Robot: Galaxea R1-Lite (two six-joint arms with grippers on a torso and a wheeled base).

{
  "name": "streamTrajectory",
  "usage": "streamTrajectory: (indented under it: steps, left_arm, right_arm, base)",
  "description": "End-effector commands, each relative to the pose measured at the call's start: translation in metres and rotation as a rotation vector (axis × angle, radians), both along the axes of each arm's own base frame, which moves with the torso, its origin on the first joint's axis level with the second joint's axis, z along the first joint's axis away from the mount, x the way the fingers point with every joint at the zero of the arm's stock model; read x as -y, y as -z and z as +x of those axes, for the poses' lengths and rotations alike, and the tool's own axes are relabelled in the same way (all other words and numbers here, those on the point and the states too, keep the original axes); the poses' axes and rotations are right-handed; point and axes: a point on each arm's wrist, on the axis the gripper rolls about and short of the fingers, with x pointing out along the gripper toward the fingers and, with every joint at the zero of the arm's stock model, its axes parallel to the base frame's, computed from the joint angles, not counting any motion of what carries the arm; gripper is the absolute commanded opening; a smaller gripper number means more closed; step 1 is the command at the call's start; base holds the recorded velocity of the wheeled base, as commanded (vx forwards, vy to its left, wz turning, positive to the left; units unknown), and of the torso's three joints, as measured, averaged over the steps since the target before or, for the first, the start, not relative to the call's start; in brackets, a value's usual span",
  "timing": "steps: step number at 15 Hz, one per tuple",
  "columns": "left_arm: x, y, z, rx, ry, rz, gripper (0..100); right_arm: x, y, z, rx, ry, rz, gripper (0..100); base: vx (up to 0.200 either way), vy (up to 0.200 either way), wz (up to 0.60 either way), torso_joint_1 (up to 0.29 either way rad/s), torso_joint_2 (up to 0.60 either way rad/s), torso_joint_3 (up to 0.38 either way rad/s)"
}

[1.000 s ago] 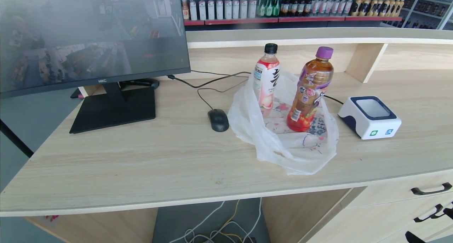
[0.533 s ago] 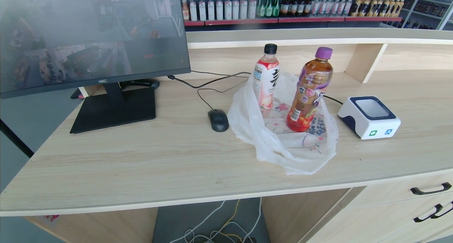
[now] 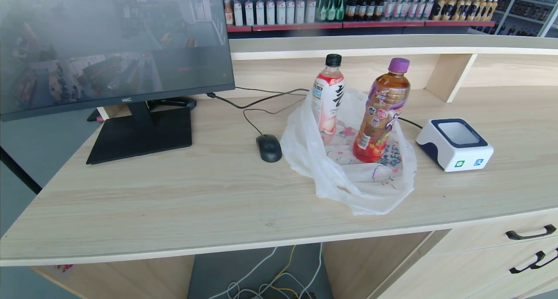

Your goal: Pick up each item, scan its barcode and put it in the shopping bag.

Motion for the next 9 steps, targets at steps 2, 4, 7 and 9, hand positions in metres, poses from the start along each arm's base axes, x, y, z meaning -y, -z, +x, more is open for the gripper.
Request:
streamTrajectory:
  steps: [2, 4, 7, 9]
  left_arm:
    - [0.0, 0.0, 0.0, 0.001, 0.0, 0.0, 100]
    - [0.0, 0.0, 0.0, 0.001, 0.0, 0.001, 100]
    - [0.0, 0.0, 0.0, 0.001, 0.0, 0.001, 100]
    - [0.0, 0.0, 0.0, 0.001, 0.0, 0.001, 100]
  right_arm:
    - [-0.0001, 0.0001, -0.0007, 0.01, 0.001, 0.012, 100]
    - [-0.0001, 0.0003, -0.0007, 0.009, 0.0, 0.014, 100]
    - [-0.0001, 0.0003, -0.0007, 0.009, 0.0, 0.012, 100]
    - [-0.0001, 0.0003, -0.0007, 0.009, 0.0, 0.012, 100]
  base:
    - [0.0, 0.0, 0.0, 0.0, 0.0, 0.0]
    - [-0.1, 0.0, 0.0, 0.006, 0.01, 0.001]
    - [0.0, 0.0, 0.0, 0.0, 0.0, 0.0]
    - [0.0, 0.0, 0.0, 0.0, 0.0, 0.0]
